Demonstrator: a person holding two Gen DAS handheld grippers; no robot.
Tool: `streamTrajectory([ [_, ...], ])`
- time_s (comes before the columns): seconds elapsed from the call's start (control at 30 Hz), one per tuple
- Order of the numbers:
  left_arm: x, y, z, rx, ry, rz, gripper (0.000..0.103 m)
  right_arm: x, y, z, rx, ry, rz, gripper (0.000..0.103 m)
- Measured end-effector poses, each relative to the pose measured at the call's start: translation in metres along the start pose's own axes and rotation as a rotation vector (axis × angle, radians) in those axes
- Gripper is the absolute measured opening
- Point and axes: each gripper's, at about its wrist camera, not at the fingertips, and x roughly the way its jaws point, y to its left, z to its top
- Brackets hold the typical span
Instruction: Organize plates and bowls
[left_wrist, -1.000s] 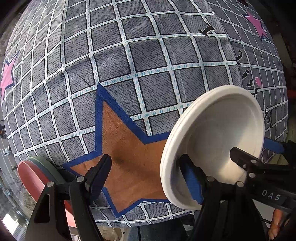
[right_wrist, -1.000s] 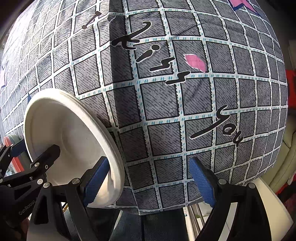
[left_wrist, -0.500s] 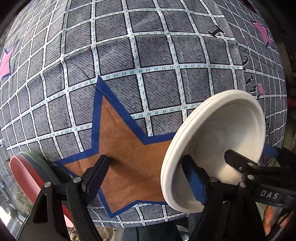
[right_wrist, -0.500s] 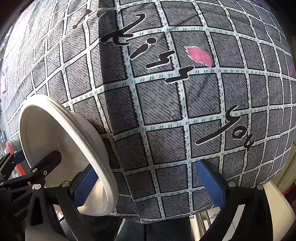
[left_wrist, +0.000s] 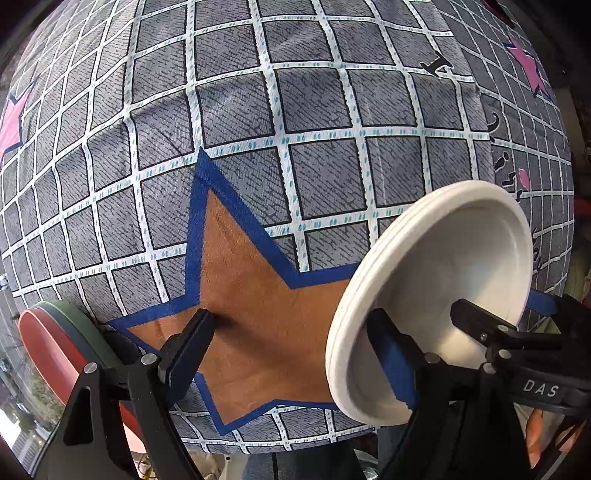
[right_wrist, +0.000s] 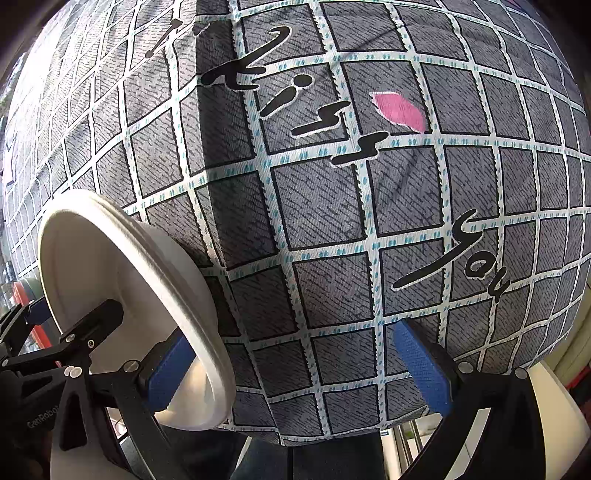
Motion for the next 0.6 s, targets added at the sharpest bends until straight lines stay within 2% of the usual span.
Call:
streamTrajectory([
  [0.6, 0.0005, 0.0, 0.0, -0.003, 0.002, 0.0, 0.088, -0.0072, 0.0014, -0.0016, 0.01, -0.007, 0.002, 0.103],
])
